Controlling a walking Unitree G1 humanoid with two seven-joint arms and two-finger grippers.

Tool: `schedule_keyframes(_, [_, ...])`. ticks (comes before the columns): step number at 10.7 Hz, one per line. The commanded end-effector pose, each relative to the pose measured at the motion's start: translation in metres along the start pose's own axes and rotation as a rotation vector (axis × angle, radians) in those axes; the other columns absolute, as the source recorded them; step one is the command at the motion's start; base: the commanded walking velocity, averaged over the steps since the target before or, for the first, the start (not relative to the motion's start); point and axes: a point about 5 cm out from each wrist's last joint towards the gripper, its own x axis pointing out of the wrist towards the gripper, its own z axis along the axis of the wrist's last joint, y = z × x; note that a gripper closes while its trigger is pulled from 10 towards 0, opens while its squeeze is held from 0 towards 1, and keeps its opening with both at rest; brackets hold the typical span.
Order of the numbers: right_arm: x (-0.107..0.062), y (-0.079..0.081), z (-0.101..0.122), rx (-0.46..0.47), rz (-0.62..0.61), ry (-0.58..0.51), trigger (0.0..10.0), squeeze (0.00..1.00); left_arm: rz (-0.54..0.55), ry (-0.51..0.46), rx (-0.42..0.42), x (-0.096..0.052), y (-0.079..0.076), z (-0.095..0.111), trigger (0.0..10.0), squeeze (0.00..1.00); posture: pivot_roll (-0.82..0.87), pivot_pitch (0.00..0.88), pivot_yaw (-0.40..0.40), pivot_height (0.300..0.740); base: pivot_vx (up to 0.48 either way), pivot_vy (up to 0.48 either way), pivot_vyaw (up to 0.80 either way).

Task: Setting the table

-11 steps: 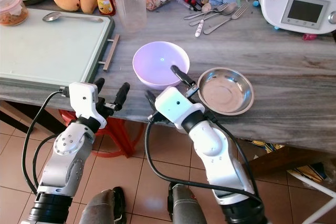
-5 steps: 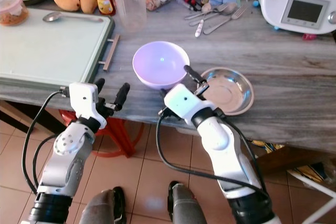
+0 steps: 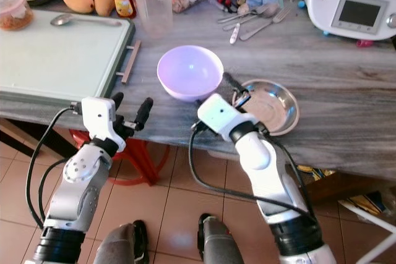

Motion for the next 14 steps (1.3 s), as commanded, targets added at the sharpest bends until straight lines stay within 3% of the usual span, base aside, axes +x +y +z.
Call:
schedule_keyframes(1, [0.000, -0.005, -0.001, -0.006, -0.023, 0.000, 10.0, 0.00, -0.001, 0.012, 0.003, -0.003, -0.001, -0.002, 10.0, 0.00, -0.10, 0.197, -0.004, 0.740, 0.000, 0.000, 0.00])
schedule_keyframes(5, [-0.002, -0.006, 0.001, 0.006, -0.039, -0.013, 10.0, 0.00, -0.006, 0.014, 0.003, -0.003, -0.001, -0.002, 10.0, 0.00, -0.11, 0.200, -0.001, 0.740, 0.000, 0.000, 0.00])
schedule_keyframes(10, [-0.027, 0.011, 0.007, 0.127, -0.009, 0.012, 10.0, 0.00, -0.007, 0.016, 0.001, -0.001, -0.001, -0.002, 10.0, 0.00, -0.12, 0.200, -0.003, 0.740, 0.000, 0.000, 0.00])
schedule_keyframes(14, [-0.046, -0.007, 0.007, 0.128, -0.177, 0.011, 10.0, 0.00, -0.018, 0.014, -0.004, 0.002, -0.003, -0.003, 10.0, 0.00, -0.14, 0.184, 0.002, 0.740, 0.000, 0.000, 0.00])
